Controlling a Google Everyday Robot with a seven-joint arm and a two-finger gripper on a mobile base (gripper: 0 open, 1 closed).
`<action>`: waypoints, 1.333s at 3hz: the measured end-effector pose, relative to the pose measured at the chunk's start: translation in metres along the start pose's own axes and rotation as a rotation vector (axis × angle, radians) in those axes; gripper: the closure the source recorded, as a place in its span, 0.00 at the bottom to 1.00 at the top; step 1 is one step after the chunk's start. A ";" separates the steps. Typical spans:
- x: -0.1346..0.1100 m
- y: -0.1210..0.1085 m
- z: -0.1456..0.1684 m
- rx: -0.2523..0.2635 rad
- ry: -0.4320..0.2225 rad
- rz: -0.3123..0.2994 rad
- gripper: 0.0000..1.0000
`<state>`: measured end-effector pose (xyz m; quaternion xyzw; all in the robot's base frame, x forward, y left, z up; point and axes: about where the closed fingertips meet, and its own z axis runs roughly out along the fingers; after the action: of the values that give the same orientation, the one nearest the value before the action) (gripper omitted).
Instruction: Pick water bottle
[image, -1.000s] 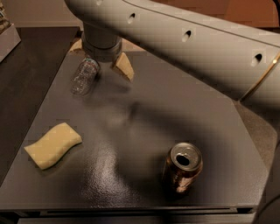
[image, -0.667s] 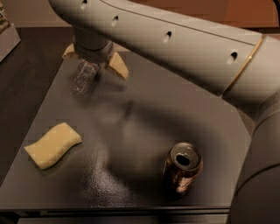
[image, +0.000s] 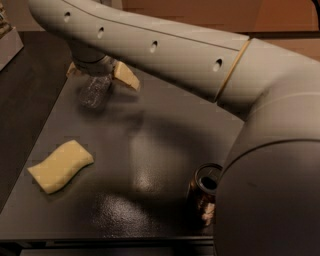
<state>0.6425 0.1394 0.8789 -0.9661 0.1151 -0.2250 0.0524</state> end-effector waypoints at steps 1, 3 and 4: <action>-0.006 -0.006 0.012 -0.042 0.000 -0.030 0.00; -0.010 -0.012 0.028 -0.082 0.008 -0.049 0.17; -0.010 -0.012 0.034 -0.096 0.011 -0.042 0.41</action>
Offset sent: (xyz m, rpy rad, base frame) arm 0.0043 0.0208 -0.0307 -0.1102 0.0098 0.0148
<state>0.6515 0.1550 0.8466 -0.9685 0.1058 -0.2256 0.0003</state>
